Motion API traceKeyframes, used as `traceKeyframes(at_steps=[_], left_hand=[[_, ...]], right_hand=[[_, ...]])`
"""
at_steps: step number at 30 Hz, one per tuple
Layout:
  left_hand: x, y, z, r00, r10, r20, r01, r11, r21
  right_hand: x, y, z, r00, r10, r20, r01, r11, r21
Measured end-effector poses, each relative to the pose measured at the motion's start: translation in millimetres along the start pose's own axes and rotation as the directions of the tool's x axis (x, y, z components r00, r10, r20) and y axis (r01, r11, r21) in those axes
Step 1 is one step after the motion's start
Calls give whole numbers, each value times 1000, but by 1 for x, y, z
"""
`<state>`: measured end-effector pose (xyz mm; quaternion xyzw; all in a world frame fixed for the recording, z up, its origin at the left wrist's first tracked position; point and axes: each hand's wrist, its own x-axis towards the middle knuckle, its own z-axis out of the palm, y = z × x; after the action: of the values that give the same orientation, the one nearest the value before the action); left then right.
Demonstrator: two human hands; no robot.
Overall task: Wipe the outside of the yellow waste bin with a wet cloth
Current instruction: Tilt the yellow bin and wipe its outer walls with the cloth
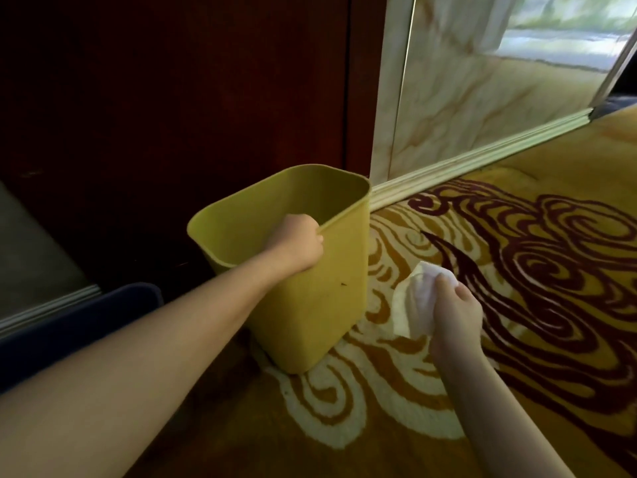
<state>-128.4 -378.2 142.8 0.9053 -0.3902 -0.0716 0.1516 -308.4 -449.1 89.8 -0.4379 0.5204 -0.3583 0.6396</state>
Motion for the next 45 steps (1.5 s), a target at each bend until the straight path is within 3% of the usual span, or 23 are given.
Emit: traceKeyframes(at_steps=[5,10,12,15,21,23,31,37,42,45], left_hand=[[3,-11,-32,988,-153,-21,142,954,-266],[-5,-26,-31,961,-269,70,267,821,-504],[-6,-30,-29,955,-277,101,283,765,-578],[-7,-35,-29,964,-243,107,258,761,-595],[-7,-38,-28,970,-203,137,244,752,-613],[-5,-38,-28,970,-199,142,244,742,-624],[-3,-57,-27,952,-261,157,303,751,-586],[-1,-57,-25,954,-260,151,298,750,-590],[1,-56,-24,955,-257,149,294,750,-592],[2,-56,-24,953,-262,149,298,742,-600]], right_hand=[[-10,-11,36,950,-308,-50,309,951,13],[-26,-5,99,818,-545,183,561,827,-46],[-34,6,121,751,-558,354,620,780,-84],[-35,25,138,631,-510,584,716,672,-188],[-20,46,136,546,-552,630,837,385,-388],[-14,50,135,573,-529,626,820,381,-428],[25,84,90,796,-308,522,602,490,-630],[46,101,62,915,-217,340,401,582,-708],[60,112,38,972,-138,192,232,705,-670],[62,115,30,983,-150,105,183,818,-545]])
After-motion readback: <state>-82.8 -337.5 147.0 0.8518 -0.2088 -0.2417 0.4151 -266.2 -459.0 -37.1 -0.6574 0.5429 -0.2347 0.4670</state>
